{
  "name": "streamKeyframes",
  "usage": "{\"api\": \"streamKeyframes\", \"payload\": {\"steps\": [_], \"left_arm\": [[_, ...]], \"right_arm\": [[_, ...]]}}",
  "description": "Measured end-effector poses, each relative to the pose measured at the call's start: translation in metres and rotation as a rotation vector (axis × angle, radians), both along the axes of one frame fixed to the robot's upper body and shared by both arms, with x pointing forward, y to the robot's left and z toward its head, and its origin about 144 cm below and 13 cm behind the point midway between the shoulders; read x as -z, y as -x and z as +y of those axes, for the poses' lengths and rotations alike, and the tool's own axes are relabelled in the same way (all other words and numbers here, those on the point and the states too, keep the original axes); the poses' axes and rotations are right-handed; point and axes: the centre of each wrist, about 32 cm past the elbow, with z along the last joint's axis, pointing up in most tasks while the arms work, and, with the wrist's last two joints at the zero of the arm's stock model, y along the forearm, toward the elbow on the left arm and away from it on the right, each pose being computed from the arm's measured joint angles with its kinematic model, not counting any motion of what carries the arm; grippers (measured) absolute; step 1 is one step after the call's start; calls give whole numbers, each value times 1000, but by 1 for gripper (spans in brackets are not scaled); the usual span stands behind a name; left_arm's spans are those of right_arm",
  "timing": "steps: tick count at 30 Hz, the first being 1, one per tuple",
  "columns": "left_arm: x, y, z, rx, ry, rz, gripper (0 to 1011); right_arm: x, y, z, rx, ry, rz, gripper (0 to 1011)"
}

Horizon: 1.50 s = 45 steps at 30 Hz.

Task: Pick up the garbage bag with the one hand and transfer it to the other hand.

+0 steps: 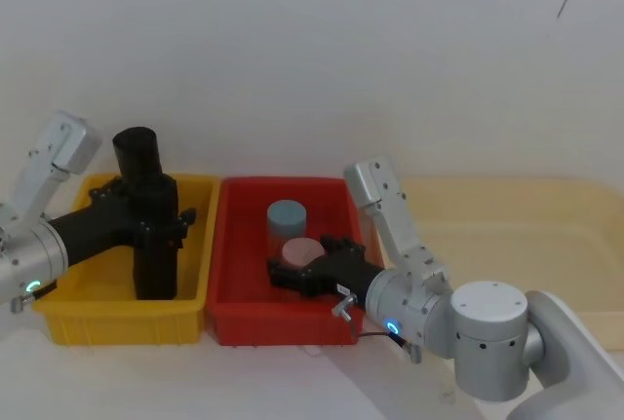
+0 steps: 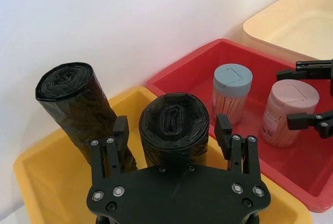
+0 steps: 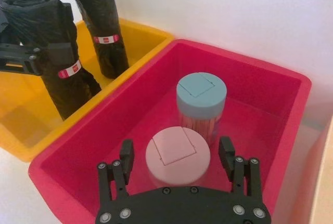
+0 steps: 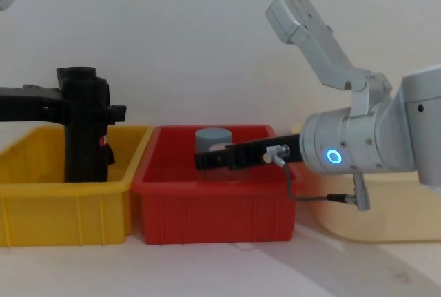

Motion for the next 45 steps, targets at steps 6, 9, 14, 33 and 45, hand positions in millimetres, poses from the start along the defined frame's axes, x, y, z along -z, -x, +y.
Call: {"api": "streamKeyframes", "payload": {"steps": [6,9,14,33,45], "left_arm": [[0,0,0,1,0,0,973],[0,-1,0,1,0,0,908],[0,-1,0,2,0,0,794],[0,-1,-1,1,0,0,419],[-18,-4,-9,19,-3,-65,364]], "right_arm": [[2,-1,-1,11,4,-4,1000],[3,-1,-1,14,6,-5,949],[5,-1,-1,19,7,-7,827],[6,-1,-2,24,9,-9,651],[-6,1,-6,27,-8,-57,651]]}}
